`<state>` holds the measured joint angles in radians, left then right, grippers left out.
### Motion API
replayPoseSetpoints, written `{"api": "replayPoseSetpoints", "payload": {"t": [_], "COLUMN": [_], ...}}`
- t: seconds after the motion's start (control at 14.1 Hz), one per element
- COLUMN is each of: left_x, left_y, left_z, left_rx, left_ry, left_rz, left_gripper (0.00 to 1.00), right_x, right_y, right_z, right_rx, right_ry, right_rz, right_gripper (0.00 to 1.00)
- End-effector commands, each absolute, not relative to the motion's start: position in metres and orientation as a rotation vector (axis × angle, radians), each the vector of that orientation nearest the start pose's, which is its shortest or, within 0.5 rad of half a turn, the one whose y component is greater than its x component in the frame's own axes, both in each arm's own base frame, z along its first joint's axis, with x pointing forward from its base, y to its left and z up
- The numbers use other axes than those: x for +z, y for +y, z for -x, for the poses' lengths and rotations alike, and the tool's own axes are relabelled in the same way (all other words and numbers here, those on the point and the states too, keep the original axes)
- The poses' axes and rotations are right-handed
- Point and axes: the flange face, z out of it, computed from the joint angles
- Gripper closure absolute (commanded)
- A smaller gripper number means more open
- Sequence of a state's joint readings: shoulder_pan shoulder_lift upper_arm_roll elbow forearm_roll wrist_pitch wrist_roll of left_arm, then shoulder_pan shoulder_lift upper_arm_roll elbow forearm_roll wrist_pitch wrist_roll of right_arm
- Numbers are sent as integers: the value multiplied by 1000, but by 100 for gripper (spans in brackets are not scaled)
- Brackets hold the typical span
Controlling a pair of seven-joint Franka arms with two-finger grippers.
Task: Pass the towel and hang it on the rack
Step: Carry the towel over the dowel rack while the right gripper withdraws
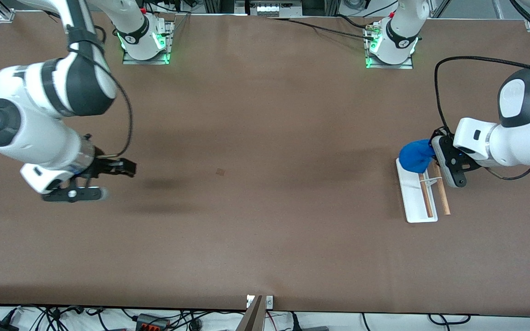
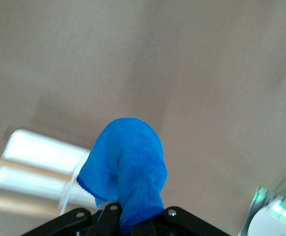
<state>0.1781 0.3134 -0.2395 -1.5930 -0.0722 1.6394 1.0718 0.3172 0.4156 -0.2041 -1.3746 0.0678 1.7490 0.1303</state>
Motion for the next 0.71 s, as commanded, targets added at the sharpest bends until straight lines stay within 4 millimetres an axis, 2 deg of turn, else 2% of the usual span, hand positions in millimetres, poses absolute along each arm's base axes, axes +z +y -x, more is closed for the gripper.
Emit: {"api": "replayPoseSetpoints", "payload": {"t": [0.0,0.07,0.14,0.21,0.35,0.5,0.57,0.64], "left_x": [457,458,464,464,473,474,481,485], "left_y": [-44,-46,-54,-68,-77,-80,-90,-89], "left_z": [-624,-627,-628,-628,-630,-633,-636,-639], "left_rx": [372,387,413,473,539,579,583,608], "left_ry": [1772,1775,1787,1803,1756,1739,1748,1746], "left_rz": [2734,2697,2657,2618,2630,2640,2590,2537], "left_gripper": [100,100,100,100,100,100,100,100], "right_x": [514,529,543,552,566,571,571,573], "right_y": [34,14,7,3,-3,-12,-16,-18], "right_z": [-666,-661,-654,-649,-642,-636,-634,-629], "right_rx": [5,-9,-24,-25,-39,-14,13,23], "right_ry": [191,192,147,140,137,112,107,112], "right_rz": [3135,3128,3150,3167,3174,3178,3178,3175], "right_gripper": [0,0,0,0,0,0,0,0]}}
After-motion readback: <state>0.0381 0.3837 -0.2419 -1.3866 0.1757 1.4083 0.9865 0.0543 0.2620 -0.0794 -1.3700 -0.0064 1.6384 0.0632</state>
